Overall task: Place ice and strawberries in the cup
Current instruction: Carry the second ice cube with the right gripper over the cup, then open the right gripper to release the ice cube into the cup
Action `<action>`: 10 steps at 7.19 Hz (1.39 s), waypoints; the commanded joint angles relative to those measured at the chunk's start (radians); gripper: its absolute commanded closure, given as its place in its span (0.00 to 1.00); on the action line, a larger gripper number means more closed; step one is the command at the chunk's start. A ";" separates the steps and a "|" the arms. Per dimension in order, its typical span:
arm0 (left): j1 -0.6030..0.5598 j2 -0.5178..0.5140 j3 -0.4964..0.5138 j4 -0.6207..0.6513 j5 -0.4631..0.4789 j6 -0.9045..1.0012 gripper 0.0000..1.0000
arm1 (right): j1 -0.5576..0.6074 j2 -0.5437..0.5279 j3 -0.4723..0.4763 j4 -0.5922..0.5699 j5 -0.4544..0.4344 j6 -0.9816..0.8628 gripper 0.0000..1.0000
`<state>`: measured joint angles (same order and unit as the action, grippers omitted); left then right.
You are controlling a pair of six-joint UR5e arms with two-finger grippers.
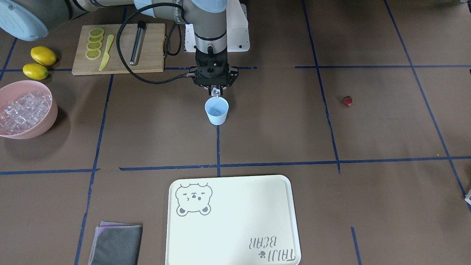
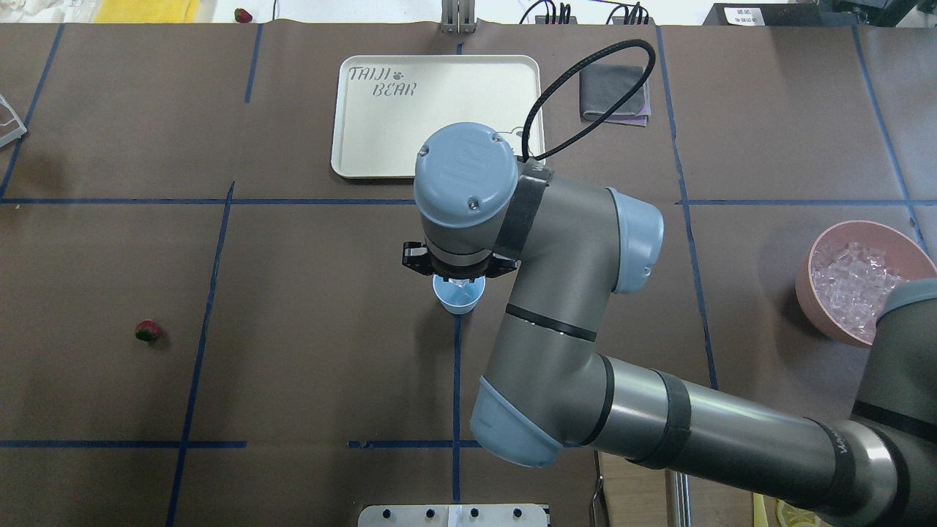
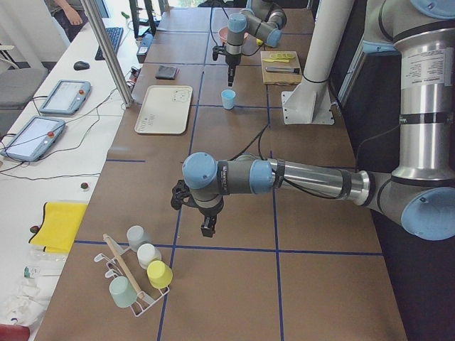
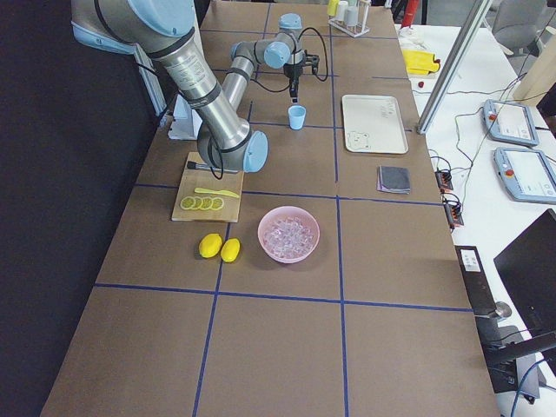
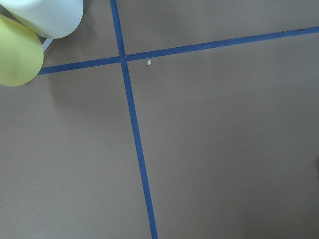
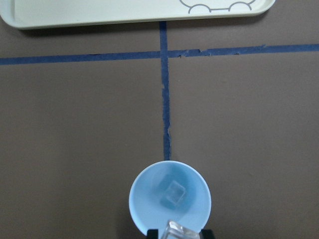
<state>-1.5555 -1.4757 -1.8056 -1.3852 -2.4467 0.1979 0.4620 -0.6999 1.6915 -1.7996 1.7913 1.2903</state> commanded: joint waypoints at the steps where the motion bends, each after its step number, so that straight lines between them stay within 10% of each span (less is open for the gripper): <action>1: 0.000 0.000 0.000 0.000 0.000 0.000 0.00 | -0.009 0.010 -0.033 0.002 -0.017 0.006 0.88; 2: 0.000 0.000 0.000 0.000 0.000 0.000 0.00 | -0.009 0.008 -0.035 0.002 -0.018 0.000 0.77; 3: 0.000 0.000 -0.001 0.000 0.000 0.000 0.00 | -0.008 0.002 -0.035 0.002 -0.032 -0.011 0.21; 4: 0.000 0.000 -0.001 0.000 0.000 0.000 0.00 | -0.008 0.000 -0.033 0.002 -0.038 -0.040 0.01; 7: 0.000 0.000 -0.001 0.000 0.000 0.000 0.00 | 0.015 -0.001 -0.017 0.002 -0.023 -0.046 0.01; 10: 0.000 0.000 -0.001 0.000 0.000 0.000 0.00 | 0.162 -0.262 0.242 0.005 0.075 -0.322 0.01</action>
<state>-1.5555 -1.4756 -1.8070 -1.3852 -2.4467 0.1979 0.5533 -0.8503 1.8234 -1.7958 1.8147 1.1088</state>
